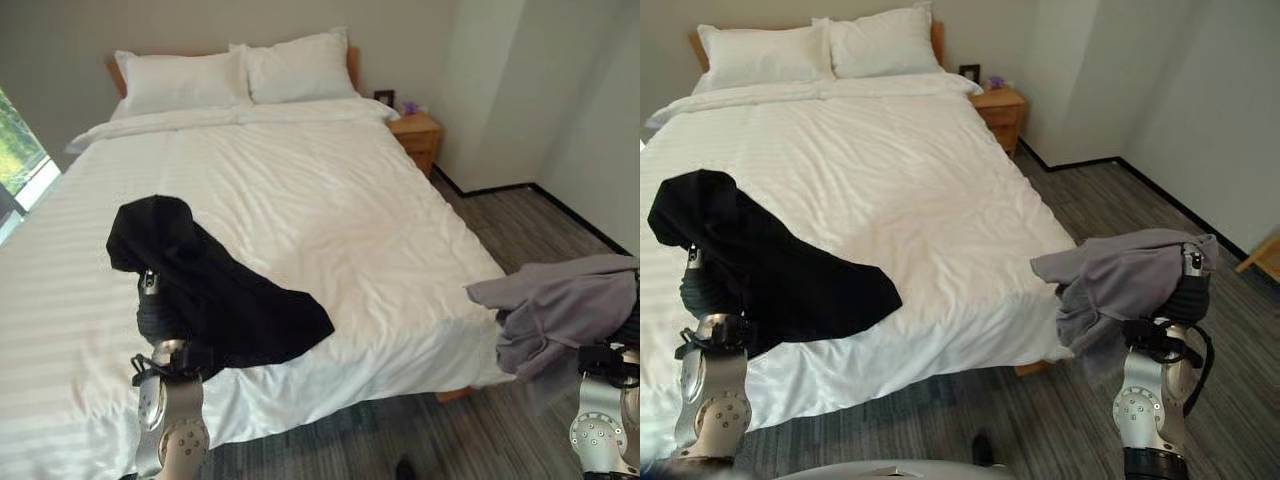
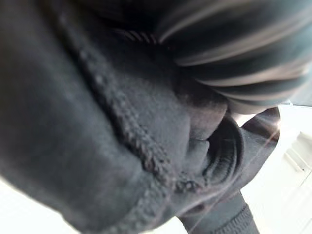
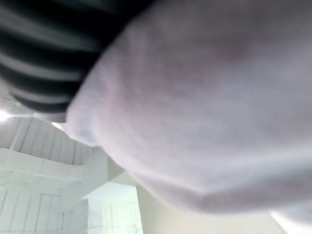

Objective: Pick up bed clothes into laundry basket.

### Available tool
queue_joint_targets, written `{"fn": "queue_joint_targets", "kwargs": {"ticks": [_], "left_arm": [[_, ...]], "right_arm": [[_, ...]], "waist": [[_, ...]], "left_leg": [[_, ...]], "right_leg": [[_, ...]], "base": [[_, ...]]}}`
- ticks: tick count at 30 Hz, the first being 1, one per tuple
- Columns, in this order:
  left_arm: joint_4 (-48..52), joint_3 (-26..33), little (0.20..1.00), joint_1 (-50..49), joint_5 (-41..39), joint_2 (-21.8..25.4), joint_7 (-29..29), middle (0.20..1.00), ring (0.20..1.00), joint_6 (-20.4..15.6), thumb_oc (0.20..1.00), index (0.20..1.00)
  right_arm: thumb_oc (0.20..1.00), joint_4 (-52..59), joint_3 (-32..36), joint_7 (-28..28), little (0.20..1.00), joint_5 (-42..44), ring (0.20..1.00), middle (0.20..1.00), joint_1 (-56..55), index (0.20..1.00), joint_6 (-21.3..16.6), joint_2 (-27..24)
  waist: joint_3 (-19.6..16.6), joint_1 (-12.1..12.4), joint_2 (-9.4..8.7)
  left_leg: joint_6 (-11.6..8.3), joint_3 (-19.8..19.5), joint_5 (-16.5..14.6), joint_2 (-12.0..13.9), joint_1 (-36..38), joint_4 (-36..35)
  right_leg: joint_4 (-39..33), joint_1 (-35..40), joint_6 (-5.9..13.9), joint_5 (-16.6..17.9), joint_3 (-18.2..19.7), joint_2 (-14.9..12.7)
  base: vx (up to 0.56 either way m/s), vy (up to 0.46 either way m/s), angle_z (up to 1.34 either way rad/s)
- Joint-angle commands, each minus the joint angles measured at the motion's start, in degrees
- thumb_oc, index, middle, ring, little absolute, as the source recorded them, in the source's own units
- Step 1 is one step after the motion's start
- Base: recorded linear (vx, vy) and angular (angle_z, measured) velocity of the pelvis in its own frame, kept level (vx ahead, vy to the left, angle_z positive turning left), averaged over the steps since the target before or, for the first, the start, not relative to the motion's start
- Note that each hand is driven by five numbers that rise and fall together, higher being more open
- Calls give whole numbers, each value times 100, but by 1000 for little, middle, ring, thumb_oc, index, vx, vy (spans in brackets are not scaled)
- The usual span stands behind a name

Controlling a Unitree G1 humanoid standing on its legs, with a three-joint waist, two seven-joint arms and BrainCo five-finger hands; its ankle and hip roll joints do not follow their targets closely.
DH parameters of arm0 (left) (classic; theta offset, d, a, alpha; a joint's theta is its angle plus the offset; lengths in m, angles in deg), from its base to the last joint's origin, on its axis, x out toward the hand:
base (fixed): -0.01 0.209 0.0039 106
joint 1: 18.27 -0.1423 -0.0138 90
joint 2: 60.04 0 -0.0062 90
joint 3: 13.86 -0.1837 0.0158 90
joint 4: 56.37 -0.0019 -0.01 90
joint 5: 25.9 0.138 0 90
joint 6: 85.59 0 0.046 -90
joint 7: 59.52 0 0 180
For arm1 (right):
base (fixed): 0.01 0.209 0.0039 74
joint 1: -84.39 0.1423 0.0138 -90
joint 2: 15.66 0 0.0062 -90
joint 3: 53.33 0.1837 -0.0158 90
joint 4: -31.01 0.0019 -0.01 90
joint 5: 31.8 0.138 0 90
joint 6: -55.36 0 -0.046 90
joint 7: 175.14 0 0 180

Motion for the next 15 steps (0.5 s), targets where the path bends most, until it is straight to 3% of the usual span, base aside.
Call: {"fn": "queue_joint_targets", "kwargs": {"ticks": [1, 9, 11, 12, 13, 14, 15], "left_arm": [[279, 39, 200, 516, -459, 236, 224, 200, 200, -435, 200, 200], [134, -41, 200, 767, -1203, -151, 268, 200, 200, -653, 200, 200], [159, -97, 200, 750, -1305, -179, 299, 200, 200, -672, 200, 200], [260, -142, 200, 790, -1331, -158, 292, 200, 200, -785, 200, 200], [259, -138, 200, 808, -1330, -152, 290, 200, 200, -786, 200, 200], [302, -50, 200, 778, -1338, -189, 310, 200, 200, -801, 200, 200], [332, 6, 200, 730, -1315, -225, 338, 200, 200, -810, 200, 200]], "right_arm": [[200, 431, 410, -226, 200, 467, 200, 200, 489, 200, -645, -135], [200, 507, 562, -222, 200, 1099, 200, 200, 744, 200, -1050, 207], [200, 478, 363, -285, 200, 1331, 200, 200, 1062, 200, -1153, 327], [200, 454, 48, -380, 200, 1547, 200, 200, 1424, 200, -1251, 476], [200, 432, 55, -403, 200, 1567, 200, 200, 1449, 200, -1257, 474], [200, 415, 14, -492, 200, 1782, 200, 200, 1601, 200, -1268, 565], [200, 487, -29, -591, 200, 1924, 200, 200, 1695, 200, -1255, 688]], "waist": [[168, -95, 79], [144, -222, 89], [218, -175, 67], [414, 124, 40], [405, 138, 21], [453, 222, 12], [461, 227, 27]], "left_leg": [[252, 0, 294, -123, -480, 61], [152, 127, 300, -46, -407, 61], [185, -20, 233, -65, -235, 149], [306, -1375, -45, -462, -372, 526], [304, -1359, -36, -484, -439, 573], [352, -1946, -99, -705, -512, 722], [383, -2169, -112, -822, -551, 754]], "right_leg": [[155, 666, -156, -670, -45, 228], [178, 655, -181, -629, -80, 253], [237, 584, -173, -596, 247, 342], [490, 280, -169, -491, 913, 569], [520, 217, -156, -479, 937, 562], [579, 122, -135, -370, 1332, 698], [557, 34, -109, -273, 1601, 791]], "base": [[28, -32, 0], [24, -7, 0], [-7, 4, -2], [-115, -5, -39], [-122, 12, -107], [-101, 49, -249], [-116, 89, -272]]}}
